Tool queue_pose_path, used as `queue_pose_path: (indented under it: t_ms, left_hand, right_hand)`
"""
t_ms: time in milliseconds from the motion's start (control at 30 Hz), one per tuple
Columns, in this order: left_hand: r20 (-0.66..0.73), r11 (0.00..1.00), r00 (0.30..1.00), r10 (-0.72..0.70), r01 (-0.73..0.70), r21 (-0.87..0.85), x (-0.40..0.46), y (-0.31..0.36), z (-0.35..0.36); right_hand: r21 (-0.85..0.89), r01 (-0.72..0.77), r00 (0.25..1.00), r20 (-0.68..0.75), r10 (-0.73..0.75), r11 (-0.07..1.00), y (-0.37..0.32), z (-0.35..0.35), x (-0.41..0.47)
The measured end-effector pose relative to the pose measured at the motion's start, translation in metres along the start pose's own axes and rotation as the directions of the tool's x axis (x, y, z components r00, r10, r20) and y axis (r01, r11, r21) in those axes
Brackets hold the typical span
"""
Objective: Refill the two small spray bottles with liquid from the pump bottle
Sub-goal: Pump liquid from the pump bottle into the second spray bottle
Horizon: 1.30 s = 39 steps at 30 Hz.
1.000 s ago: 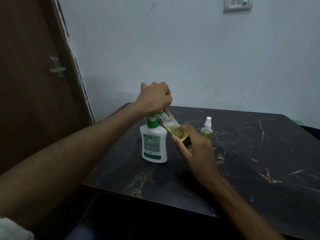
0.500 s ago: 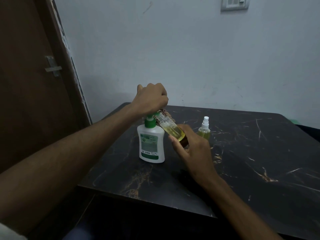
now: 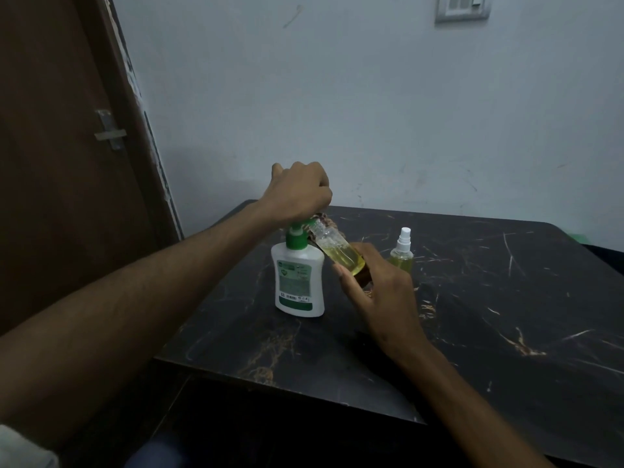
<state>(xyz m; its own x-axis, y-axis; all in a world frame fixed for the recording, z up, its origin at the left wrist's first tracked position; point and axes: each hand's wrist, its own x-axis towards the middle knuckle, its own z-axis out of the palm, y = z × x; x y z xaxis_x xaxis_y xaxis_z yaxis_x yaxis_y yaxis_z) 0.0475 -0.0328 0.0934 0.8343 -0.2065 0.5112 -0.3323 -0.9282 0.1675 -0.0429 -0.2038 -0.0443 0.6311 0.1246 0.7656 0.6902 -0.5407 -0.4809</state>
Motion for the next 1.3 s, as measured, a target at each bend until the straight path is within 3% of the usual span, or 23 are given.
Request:
queue_pose_path:
  t_ms: [1300]
  left_hand:
    - [-0.031, 0.999, 0.999, 0.024, -0.023, 0.028, 0.0013, 0.0008, -0.0013]
  right_hand:
    - [0.034, -0.009, 1.000, 0.005, 0.008, 0.999, -0.0024, -0.0018, 0.0001]
